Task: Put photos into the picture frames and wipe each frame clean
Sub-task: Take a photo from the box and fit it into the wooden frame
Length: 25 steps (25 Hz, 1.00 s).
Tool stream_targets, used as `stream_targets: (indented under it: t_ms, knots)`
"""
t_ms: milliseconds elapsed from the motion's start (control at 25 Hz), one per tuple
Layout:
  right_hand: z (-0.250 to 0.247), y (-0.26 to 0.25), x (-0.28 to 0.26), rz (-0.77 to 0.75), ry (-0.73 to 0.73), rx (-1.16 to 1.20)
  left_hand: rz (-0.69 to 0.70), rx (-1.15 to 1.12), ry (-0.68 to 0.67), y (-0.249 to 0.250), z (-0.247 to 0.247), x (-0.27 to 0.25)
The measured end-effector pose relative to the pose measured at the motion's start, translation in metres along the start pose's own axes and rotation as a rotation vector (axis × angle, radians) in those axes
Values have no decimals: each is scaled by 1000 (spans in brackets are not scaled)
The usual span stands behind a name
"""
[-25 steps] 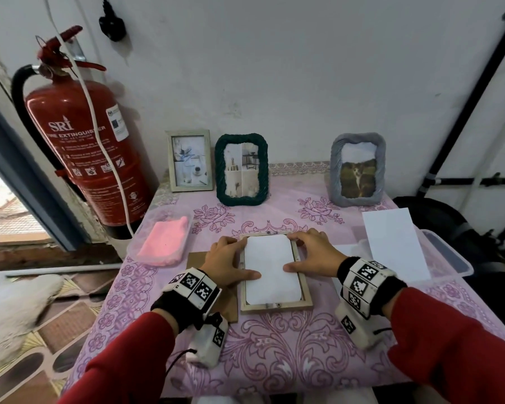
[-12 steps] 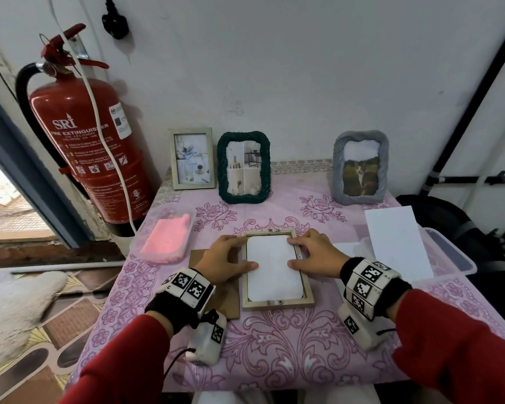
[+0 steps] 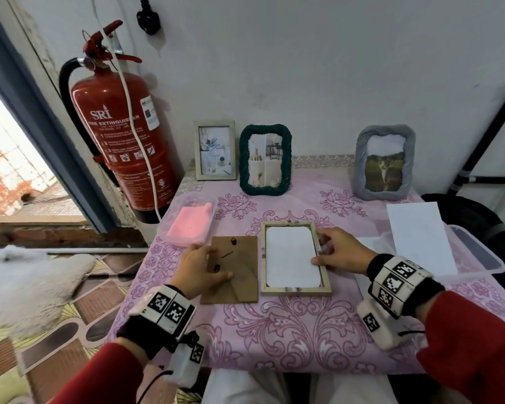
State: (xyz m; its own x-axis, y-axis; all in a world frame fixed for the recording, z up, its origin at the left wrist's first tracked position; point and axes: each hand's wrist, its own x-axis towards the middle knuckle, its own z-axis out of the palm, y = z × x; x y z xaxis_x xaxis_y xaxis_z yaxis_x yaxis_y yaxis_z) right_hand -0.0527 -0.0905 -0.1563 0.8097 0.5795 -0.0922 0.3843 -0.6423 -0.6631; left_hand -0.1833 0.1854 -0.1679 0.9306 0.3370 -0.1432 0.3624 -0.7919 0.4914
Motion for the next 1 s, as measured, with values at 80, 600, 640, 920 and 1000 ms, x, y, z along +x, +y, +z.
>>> stream_targets:
  t_ms: [80, 600, 640, 920, 1000]
  knots:
    - [2, 0, -1, 3, 7, -3, -49, 62, 30, -1, 2, -4]
    - [5, 5, 0, 54, 50, 7, -131, -571, 173, 13, 8, -3]
    - [5, 5, 0, 58, 53, 11, -105, -576, 203, 15, 7, -3]
    - [5, 7, -1, 89, 53, 58, 39, -668, 280, 37, -10, 3]
    - [6, 6, -2, 107, 48, 97, 78, -618, 359, 42, -16, 5]
